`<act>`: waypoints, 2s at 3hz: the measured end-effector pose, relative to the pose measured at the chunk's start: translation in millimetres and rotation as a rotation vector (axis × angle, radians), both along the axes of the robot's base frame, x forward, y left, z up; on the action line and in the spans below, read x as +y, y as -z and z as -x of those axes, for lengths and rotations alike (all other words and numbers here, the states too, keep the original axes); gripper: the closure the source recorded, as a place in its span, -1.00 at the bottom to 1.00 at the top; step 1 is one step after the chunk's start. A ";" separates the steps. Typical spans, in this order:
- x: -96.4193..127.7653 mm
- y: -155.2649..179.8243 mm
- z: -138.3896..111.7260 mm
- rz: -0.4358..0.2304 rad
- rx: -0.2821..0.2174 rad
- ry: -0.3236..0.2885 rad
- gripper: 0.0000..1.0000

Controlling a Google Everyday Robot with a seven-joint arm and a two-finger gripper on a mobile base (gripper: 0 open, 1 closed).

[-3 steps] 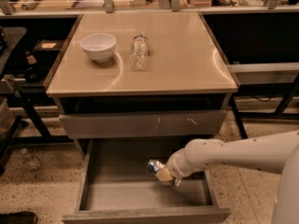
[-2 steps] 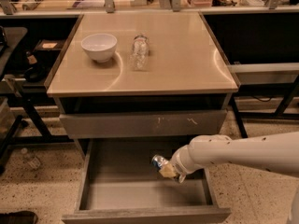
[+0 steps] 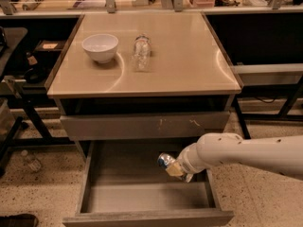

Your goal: Pick redbull can from middle drawer and place on counter

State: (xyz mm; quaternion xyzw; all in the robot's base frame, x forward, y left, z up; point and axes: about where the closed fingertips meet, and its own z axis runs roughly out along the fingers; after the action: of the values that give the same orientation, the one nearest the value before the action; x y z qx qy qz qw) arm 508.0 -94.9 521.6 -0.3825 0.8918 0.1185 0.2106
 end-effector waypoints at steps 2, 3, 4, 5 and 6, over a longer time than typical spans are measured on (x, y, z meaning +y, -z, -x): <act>-37.2 -49.8 3.8 0.009 -0.051 0.036 1.00; -53.6 -73.5 11.2 0.015 -0.070 0.055 1.00; -68.2 -126.6 28.3 0.000 -0.138 0.056 1.00; -73.3 -154.6 38.2 -0.008 -0.184 0.045 1.00; -73.6 -153.9 38.0 -0.006 -0.185 0.044 1.00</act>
Offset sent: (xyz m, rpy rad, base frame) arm -0.0094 -0.0640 0.0814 -0.0085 -0.0831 -0.0651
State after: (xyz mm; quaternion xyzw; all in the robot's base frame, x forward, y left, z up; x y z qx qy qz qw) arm 470.0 -168.5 675.4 -0.3713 0.8765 0.0809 0.2956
